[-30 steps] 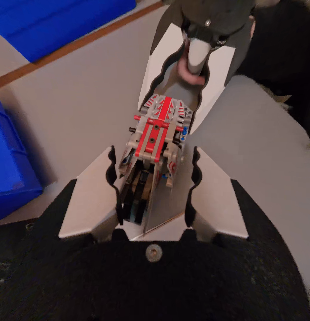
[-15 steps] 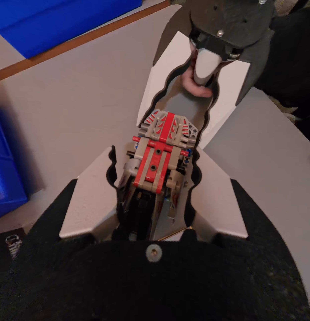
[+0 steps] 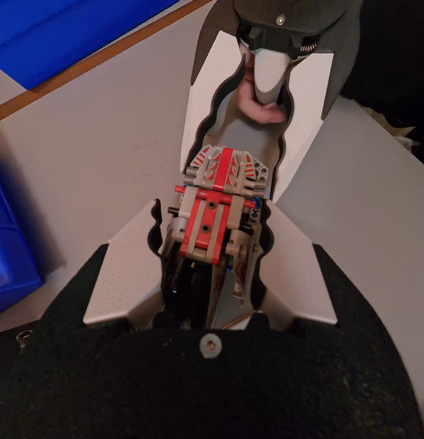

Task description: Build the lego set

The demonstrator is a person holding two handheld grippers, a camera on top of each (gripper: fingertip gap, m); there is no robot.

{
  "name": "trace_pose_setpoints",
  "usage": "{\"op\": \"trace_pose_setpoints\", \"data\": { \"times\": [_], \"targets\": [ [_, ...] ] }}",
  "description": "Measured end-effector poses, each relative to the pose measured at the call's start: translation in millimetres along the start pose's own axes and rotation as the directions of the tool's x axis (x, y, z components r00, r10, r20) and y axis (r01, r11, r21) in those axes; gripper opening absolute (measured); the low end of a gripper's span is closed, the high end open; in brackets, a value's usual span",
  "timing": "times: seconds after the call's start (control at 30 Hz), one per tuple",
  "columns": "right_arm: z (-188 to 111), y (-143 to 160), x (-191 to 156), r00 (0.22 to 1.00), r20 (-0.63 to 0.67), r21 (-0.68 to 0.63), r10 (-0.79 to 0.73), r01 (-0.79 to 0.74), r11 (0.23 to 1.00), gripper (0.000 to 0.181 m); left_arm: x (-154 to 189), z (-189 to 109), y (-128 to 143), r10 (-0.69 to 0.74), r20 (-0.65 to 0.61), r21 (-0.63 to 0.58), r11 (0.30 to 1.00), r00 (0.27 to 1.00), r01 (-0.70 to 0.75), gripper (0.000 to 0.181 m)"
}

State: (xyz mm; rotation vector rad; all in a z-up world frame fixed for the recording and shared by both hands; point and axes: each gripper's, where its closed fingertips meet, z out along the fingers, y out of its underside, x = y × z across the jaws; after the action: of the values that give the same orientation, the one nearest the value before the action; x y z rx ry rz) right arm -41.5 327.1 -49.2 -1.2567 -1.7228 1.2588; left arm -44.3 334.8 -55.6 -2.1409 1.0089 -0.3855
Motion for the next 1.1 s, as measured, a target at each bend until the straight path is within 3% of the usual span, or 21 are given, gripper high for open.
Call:
{"op": "trace_pose_setpoints", "data": {
  "times": [0.47, 1.1],
  "targets": [
    [0.5, 0.4, -1.5, 0.998, -0.003, -0.003, -0.069, 0.069, 0.998, 0.071, 2.2, -0.1, -0.1, 0.038, -0.006, 0.015, 0.999, 0.999, -0.038, 0.079],
    [3.6, 2.0, -3.0, 0.994, 0.1, -0.021, -0.036, 0.039, 0.999, 0.071, 2.8, -0.1, -0.6, 0.054, -0.008, 0.01, 0.998, 0.999, -0.054, 0.08]
  ]
}}
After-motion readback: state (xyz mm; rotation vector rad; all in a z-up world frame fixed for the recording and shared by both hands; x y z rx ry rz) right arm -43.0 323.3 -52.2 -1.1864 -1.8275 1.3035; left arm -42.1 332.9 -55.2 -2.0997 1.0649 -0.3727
